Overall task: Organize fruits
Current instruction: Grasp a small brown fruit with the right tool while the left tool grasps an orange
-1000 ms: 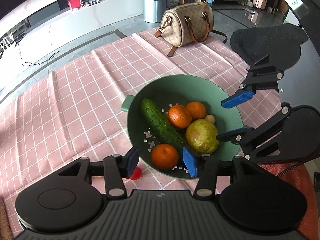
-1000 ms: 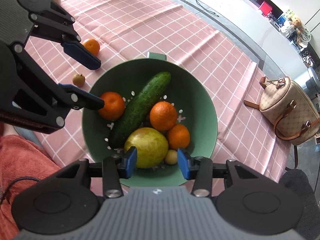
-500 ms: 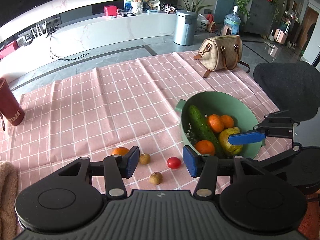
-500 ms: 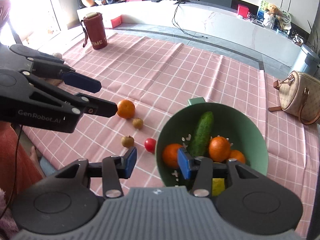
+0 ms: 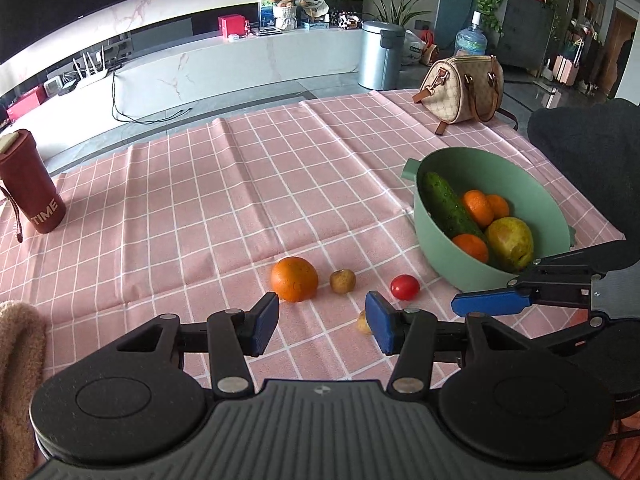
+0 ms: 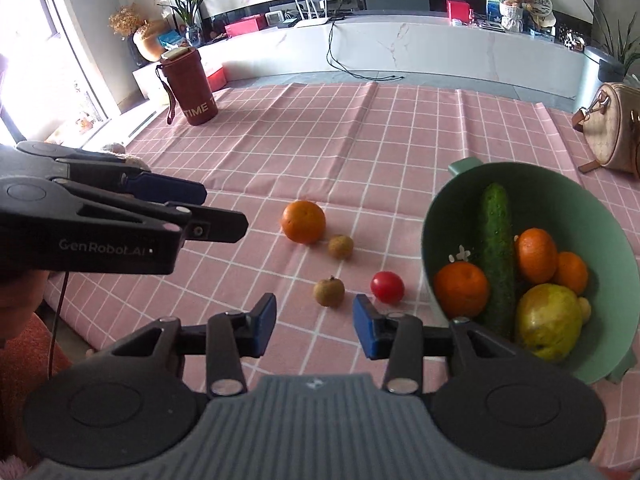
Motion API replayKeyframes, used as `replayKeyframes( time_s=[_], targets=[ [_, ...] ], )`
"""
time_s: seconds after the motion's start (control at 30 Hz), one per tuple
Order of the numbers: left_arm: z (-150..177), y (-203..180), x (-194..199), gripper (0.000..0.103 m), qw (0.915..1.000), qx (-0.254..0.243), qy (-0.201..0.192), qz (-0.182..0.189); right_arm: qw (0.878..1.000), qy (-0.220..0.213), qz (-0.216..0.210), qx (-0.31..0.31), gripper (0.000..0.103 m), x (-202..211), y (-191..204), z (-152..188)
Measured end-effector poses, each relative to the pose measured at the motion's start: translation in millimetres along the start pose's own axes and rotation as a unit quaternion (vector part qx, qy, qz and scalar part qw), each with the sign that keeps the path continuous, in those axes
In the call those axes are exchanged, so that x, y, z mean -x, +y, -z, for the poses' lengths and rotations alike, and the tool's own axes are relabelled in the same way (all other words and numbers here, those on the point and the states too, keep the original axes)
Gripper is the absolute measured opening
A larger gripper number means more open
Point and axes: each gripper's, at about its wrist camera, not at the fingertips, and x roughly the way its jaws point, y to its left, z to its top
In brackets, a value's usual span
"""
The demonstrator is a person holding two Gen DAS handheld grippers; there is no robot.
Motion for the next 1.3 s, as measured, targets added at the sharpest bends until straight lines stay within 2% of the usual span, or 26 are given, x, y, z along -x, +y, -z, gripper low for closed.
replayKeyframes(
  time_s=[0.3,0.6,0.9,1.3],
  targets=[
    [6,15,-31,0.059,0.9999,-0.015,0.001,0.004,1.0,0.011,0.009,-0.012,0.028,-36,3,2],
    [9,21,-67,0.059,0.9985,-0.051,0.022,0.004,0.999,0.035,0.026,-0.022,0.027,-70,-4,-5],
    [5,31,-93,0.059,0.999,-0.033,0.021,0.024,0.998,0.043,0.041,-0.002,0.027,-85,-1,-9],
    [1,27,-111,0.059,0.9986,-0.045,0.022,0.018,0.998,0.049,0.032,-0.011,0.023,-94,-5,-9]
  ],
)
